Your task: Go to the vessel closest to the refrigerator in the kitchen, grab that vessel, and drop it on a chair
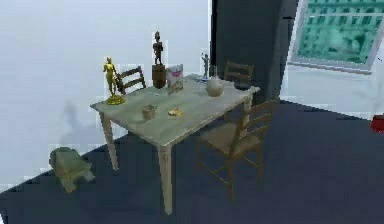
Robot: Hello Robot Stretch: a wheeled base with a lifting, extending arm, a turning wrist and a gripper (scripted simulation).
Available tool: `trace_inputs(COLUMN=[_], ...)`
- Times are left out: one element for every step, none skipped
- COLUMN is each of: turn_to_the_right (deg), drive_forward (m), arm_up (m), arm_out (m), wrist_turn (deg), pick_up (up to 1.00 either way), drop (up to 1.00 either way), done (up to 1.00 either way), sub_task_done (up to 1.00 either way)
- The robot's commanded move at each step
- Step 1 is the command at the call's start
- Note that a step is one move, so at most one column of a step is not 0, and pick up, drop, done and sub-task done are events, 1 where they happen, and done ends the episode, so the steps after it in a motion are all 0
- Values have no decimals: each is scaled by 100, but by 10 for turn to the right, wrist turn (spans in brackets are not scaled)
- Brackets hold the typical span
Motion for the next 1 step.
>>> trace_inputs(turn_to_the_right=[0], drive_forward=[40], arm_up=[0], arm_out=[0], wrist_turn=[0], pick_up=[0], drop=[0], done=[0], sub_task_done=[0])
